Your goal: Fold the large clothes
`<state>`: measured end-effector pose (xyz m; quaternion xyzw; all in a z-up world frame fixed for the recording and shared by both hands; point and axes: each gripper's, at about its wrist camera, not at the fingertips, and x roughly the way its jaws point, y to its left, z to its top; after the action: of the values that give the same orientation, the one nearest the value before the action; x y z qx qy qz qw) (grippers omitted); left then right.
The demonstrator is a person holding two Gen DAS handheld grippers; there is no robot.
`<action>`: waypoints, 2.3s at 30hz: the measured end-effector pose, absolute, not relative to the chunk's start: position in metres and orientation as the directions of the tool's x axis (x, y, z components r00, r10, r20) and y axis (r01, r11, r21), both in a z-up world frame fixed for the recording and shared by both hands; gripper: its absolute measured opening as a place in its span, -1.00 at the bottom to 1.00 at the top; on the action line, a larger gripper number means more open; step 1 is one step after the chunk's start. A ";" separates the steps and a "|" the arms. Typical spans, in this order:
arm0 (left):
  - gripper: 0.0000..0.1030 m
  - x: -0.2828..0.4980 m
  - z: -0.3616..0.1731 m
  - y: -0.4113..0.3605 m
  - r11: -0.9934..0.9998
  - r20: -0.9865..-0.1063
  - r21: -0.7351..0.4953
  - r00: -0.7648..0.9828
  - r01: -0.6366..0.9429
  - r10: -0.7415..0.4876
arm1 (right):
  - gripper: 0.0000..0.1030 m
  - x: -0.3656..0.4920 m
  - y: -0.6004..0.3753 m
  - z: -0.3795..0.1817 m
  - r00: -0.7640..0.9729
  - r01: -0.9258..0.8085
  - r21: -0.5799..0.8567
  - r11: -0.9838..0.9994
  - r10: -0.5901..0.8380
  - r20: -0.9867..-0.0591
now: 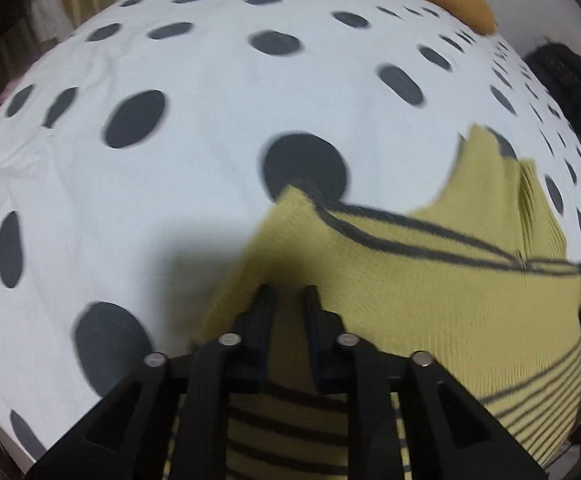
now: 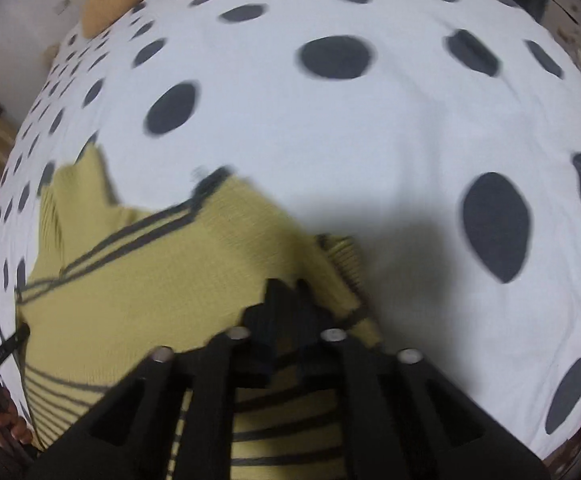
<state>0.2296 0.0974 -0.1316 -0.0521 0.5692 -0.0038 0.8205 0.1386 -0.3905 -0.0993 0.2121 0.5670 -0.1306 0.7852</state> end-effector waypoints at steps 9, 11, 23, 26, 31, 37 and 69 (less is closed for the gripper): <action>0.16 0.091 -0.079 0.167 0.929 -0.872 -0.332 0.429 -0.163 -0.236 | -0.58 0.053 -0.340 -0.036 0.447 0.348 0.278 0.895 0.102 -0.889; 0.33 0.046 -0.089 0.167 0.888 -0.861 -0.413 0.405 -0.202 -0.308 | -0.53 0.035 -0.320 -0.042 0.449 0.324 0.332 0.886 0.165 -0.878; 0.62 0.000 -0.181 0.162 0.622 -0.742 -0.669 0.410 -0.407 -0.530 | -0.51 0.047 -0.209 -0.046 0.472 0.099 0.505 0.857 0.406 -0.782; 0.62 -0.002 -0.181 0.167 0.602 -0.723 -0.688 0.448 -0.404 -0.525 | -0.50 0.057 -0.185 -0.079 0.360 0.103 0.383 0.918 0.325 -0.875; 0.62 -0.010 -0.189 0.180 0.467 -0.636 -0.771 0.516 -0.432 -0.574 | -0.51 0.046 -0.186 -0.102 0.361 0.088 0.372 0.924 0.319 -0.876; 0.63 0.000 -0.180 0.186 0.386 -0.552 -0.834 0.589 -0.395 -0.590 | -0.51 0.051 -0.186 -0.104 0.343 0.092 0.361 0.928 0.311 -0.886; -0.50 0.104 -0.009 0.023 0.439 -0.342 -0.887 0.431 0.147 -0.835 | -0.51 0.006 -0.240 -0.110 0.491 0.170 0.627 0.760 0.486 -0.722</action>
<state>0.1044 0.0227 -0.0092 -0.4125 0.4169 -0.3324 0.7386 0.0058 -0.2398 -0.1104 0.3320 0.4944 0.0991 0.7972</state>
